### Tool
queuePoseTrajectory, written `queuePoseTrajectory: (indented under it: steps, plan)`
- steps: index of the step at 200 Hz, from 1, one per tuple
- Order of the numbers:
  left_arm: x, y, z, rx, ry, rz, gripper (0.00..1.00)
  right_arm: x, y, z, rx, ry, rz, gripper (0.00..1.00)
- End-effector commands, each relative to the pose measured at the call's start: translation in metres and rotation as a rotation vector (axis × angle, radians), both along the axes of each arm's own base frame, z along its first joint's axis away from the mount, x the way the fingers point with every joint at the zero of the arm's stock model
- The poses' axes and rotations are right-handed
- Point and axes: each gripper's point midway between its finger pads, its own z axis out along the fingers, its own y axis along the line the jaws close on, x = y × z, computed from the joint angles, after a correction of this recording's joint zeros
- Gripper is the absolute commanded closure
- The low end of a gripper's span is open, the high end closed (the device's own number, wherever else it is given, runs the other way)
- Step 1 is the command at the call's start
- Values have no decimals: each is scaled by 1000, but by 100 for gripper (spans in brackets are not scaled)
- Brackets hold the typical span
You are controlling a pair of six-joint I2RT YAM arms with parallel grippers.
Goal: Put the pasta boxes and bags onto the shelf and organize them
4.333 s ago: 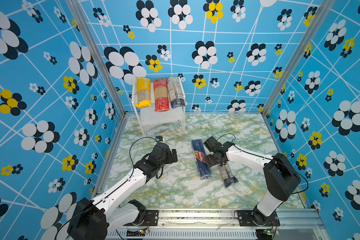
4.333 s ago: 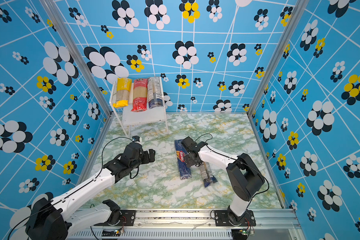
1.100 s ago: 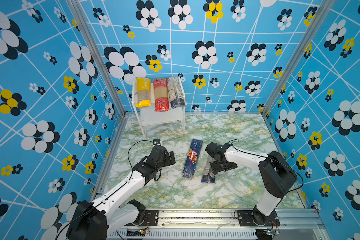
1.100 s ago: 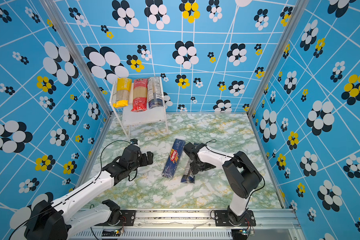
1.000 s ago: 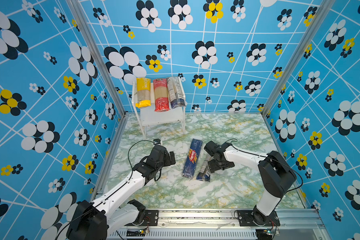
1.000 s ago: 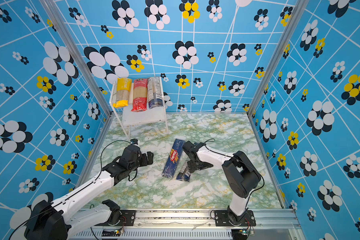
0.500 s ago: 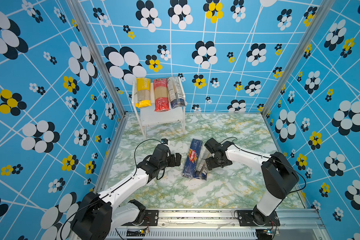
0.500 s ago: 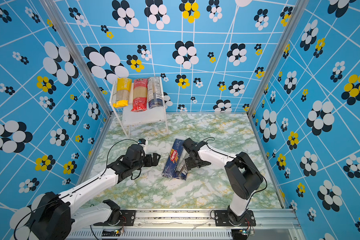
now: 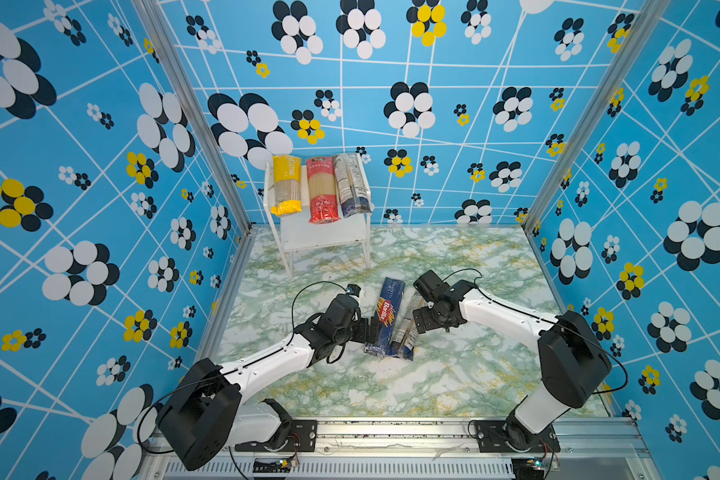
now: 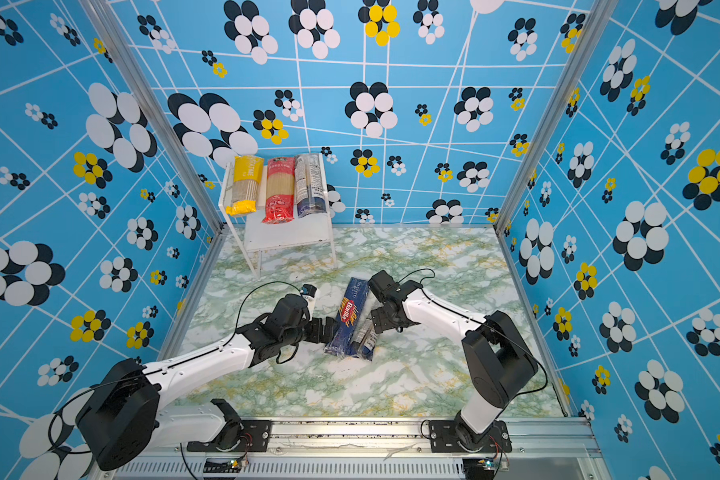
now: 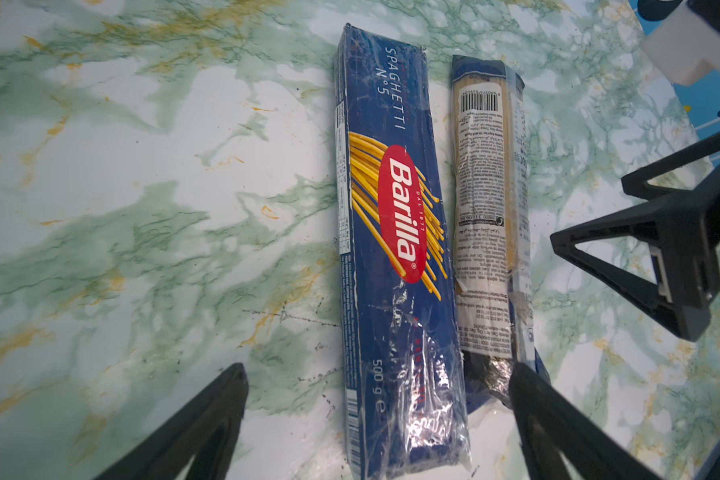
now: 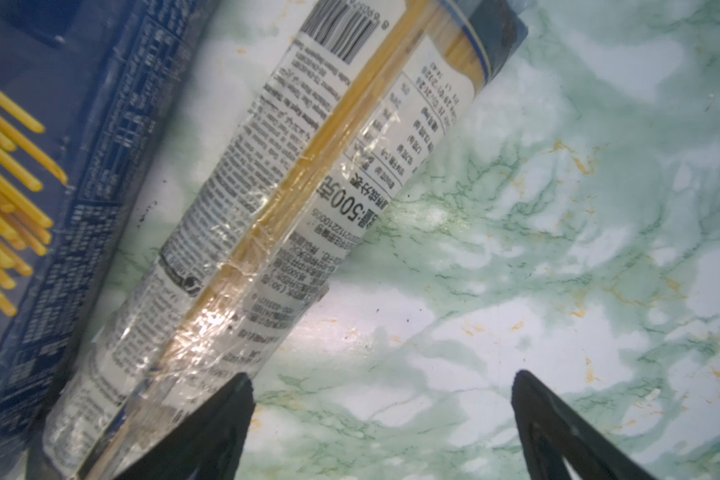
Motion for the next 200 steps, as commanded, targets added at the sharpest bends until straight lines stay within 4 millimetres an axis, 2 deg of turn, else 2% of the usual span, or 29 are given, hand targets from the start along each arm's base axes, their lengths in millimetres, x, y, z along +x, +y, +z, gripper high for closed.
queuePoseTrajectory:
  steps: [1, 56, 102, 152, 200]
  plan:
    - [7, -12, 10, 4, -41, -23, 1, 6, -5, 3, 7, -25, -39, 1]
    - [8, -26, 0, 67, -35, -33, 1, 4, -12, -2, -4, -20, -59, 1]
    - [11, -26, -8, 94, -70, 1, 1, 3, -12, -4, 36, -14, -79, 1]
    - [6, -27, -31, 112, -47, -3, 1, 3, -18, -6, 47, -15, -99, 1]
    - [2, -30, -39, 133, -48, -6, 1, 3, -21, -8, 60, -17, -117, 1]
